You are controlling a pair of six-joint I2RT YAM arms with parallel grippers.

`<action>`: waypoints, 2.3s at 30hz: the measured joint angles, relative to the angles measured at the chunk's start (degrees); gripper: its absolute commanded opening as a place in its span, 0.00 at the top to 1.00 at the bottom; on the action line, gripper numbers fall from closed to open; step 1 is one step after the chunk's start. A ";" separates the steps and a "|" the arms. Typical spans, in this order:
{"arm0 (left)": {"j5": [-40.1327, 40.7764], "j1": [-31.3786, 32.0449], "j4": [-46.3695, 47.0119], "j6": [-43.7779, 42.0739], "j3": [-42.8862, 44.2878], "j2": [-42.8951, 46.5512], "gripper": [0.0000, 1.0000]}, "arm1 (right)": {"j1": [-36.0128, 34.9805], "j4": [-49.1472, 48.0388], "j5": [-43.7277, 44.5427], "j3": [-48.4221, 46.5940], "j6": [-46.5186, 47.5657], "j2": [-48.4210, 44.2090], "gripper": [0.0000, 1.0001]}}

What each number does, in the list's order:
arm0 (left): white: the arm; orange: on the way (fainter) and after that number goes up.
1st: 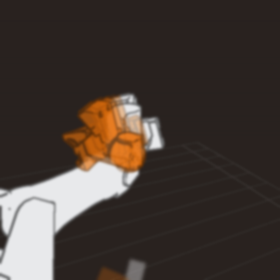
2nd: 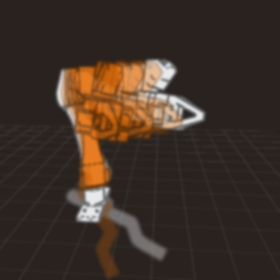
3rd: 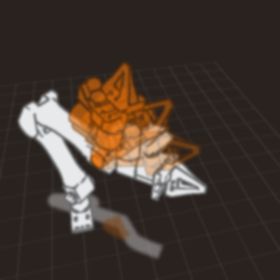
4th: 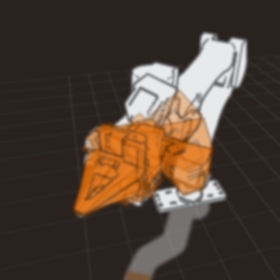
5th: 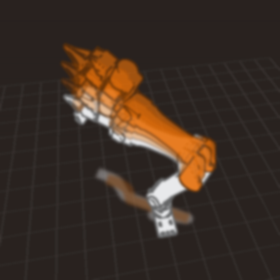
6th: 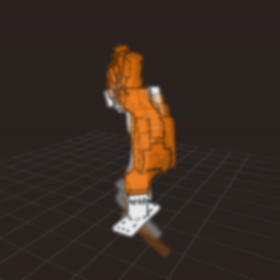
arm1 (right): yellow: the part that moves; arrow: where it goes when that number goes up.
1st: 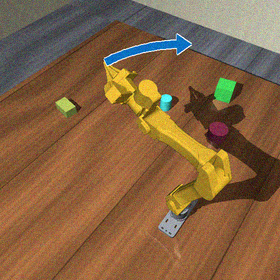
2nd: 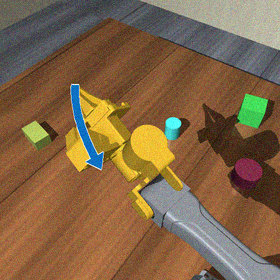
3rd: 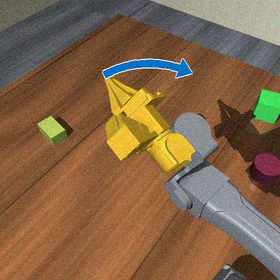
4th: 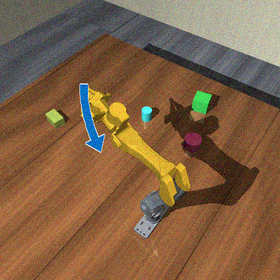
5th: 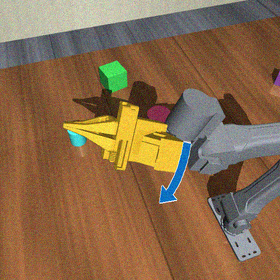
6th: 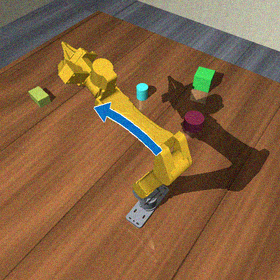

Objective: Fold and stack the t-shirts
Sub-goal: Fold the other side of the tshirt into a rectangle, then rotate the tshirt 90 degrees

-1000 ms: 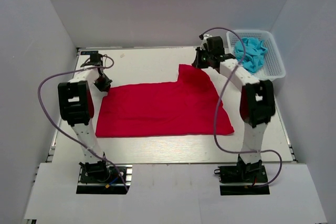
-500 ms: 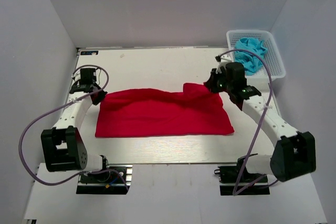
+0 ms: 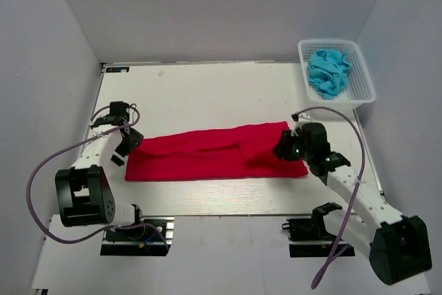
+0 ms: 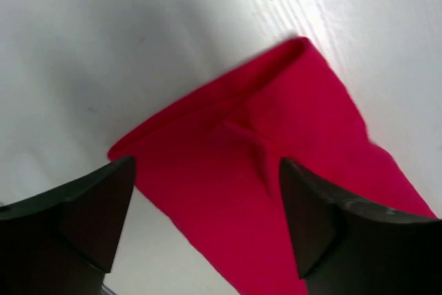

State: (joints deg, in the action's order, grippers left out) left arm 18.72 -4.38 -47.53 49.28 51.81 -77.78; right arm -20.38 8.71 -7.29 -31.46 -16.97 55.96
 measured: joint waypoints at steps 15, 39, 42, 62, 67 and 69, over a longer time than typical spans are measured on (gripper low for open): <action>-8.17 0.11 -0.83 -1.99 7.48 9.57 0.00 | -0.26 10.01 -2.45 0.20 -9.73 -8.28 0.10; -16.09 7.10 4.44 -2.78 -8.15 -5.35 0.00 | 0.13 19.91 8.72 -32.28 -21.99 45.27 0.10; -16.76 11.56 3.72 -2.62 -9.27 -4.39 0.00 | 0.90 22.36 9.90 -46.71 -20.55 55.98 0.10; -46.25 46.69 -3.21 -5.31 9.70 6.88 0.00 | -5.88 11.72 -5.22 -91.03 -0.70 81.72 0.10; -25.05 45.66 -13.38 -0.55 12.35 9.51 0.00 | -8.70 14.69 -1.27 -87.82 -0.85 71.47 0.10; -18.71 45.07 -16.96 2.32 12.35 10.47 0.00 | -10.47 15.61 -0.04 -83.76 -2.01 67.43 0.10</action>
State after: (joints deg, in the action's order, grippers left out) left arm 0.01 40.69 -64.49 51.59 64.16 -67.31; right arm -30.85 24.32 -7.33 -115.22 -18.98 123.39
